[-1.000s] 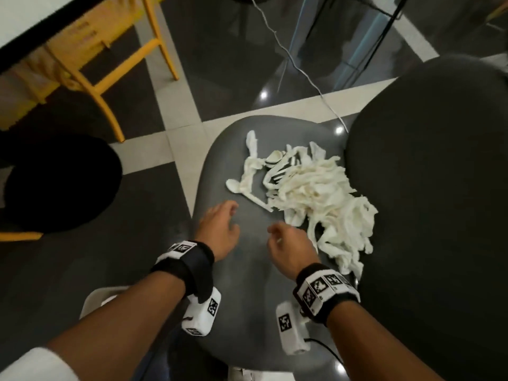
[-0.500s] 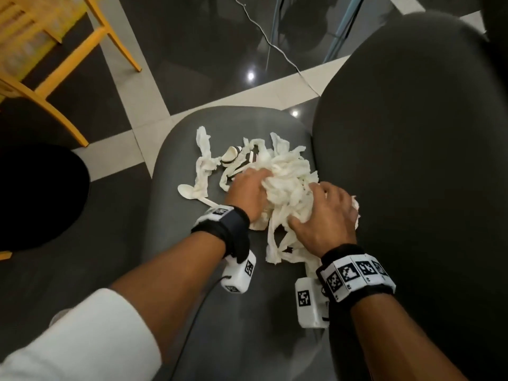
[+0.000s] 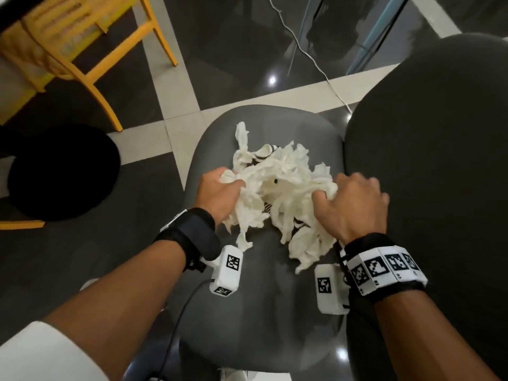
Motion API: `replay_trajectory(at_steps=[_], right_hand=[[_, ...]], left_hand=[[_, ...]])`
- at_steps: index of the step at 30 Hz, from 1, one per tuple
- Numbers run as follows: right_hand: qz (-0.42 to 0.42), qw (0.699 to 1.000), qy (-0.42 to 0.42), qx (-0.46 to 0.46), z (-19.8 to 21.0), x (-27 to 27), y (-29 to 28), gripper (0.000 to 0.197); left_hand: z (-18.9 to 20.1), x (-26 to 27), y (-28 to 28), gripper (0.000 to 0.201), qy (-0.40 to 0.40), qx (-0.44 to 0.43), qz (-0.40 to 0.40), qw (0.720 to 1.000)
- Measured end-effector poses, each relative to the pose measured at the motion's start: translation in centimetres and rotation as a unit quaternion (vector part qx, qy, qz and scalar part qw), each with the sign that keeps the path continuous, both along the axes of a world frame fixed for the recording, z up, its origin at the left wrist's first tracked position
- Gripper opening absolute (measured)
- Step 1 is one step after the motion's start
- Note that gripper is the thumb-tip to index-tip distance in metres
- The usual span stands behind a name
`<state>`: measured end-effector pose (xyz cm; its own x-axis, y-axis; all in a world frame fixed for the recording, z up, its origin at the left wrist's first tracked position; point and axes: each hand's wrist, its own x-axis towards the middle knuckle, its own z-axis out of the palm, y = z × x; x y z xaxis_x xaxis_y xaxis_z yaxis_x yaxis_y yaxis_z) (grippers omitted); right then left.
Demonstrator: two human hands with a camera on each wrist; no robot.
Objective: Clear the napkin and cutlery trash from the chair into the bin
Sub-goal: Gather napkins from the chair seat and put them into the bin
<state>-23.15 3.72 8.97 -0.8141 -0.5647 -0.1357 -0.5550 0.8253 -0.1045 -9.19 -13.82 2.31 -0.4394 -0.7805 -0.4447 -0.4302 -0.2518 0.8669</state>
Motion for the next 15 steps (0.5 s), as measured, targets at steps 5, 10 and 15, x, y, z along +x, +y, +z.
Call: replay_trajectory(at_steps=[5, 10, 15], right_hand=[[0.014, 0.979, -0.133, -0.154, 2.2, 4.8, -1.8, 0.033], [0.009, 0.928, -0.238, -0.285, 2.3, 11.2, -2.8, 0.024], [0.094, 0.889, -0.314, -0.319, -0.2, 17.7, -4.9, 0.038]], left_hand=[[0.9, 4.9, 1.0, 0.029, 0.024, 0.048, 0.018, 0.998], [0.7, 10.0, 2.4, 0.030, -0.007, 0.072, -0.041, 0.997], [2.2, 15.0, 2.6, 0.023, 0.044, 0.170, 0.000, 0.985]])
